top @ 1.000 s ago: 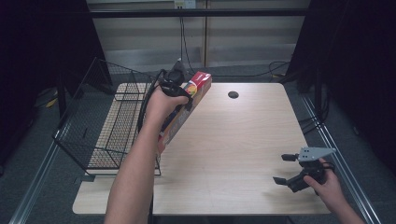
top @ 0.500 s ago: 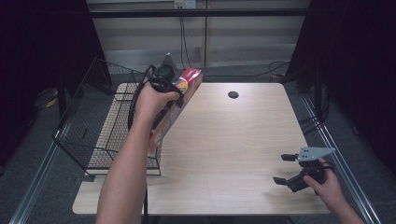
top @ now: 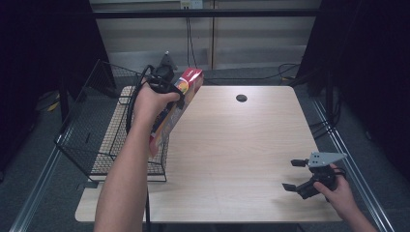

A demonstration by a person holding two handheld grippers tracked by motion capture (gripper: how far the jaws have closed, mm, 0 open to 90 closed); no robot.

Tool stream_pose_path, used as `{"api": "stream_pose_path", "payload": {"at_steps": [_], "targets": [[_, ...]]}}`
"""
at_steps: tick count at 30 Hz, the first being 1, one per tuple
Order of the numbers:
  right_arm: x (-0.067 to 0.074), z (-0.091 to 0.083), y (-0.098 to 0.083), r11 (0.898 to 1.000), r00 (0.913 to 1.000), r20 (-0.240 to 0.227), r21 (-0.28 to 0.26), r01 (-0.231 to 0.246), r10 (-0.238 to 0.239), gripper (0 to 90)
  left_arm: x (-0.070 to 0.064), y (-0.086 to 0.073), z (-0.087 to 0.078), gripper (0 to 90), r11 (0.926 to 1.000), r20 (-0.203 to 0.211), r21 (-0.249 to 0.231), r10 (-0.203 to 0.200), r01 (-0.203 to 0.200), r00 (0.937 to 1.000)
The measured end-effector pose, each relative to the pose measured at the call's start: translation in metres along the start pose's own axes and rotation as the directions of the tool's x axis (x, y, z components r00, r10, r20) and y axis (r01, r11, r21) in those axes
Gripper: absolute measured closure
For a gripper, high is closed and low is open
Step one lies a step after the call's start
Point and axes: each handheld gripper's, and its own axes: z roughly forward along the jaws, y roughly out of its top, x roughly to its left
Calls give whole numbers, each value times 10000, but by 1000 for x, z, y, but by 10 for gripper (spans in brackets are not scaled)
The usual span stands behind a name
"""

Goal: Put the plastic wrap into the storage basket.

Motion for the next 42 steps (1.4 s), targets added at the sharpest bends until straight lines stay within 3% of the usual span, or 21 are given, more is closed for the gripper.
{"api": "stream_pose_path", "payload": {"at_steps": [17,20,21,22,42], "targets": [[0,1,0,10000,10000,-94,18,27,-27,24,12,-4,-16,430,9996,-255,-53,-267,265,9993],[1,1,0,10000,10000,-78,52,50,-49,24,14,-7,-17,430,9985,-256,-157,-526,522,9983],[1,1,0,10000,10000,-78,52,50,-49,24,16,-7,-18,430,9991,-302,-123,-408,404,9987],[1,1,0,9999,9999,-71,60,81,-81,24,15,-7,-17,430,9982,-305,-188,-570,565,9979],[1,1,0,10000,10000,-84,81,5,-5,25,34,-17,-26,430,9962,-488,-136,-863,857,9951]]}}
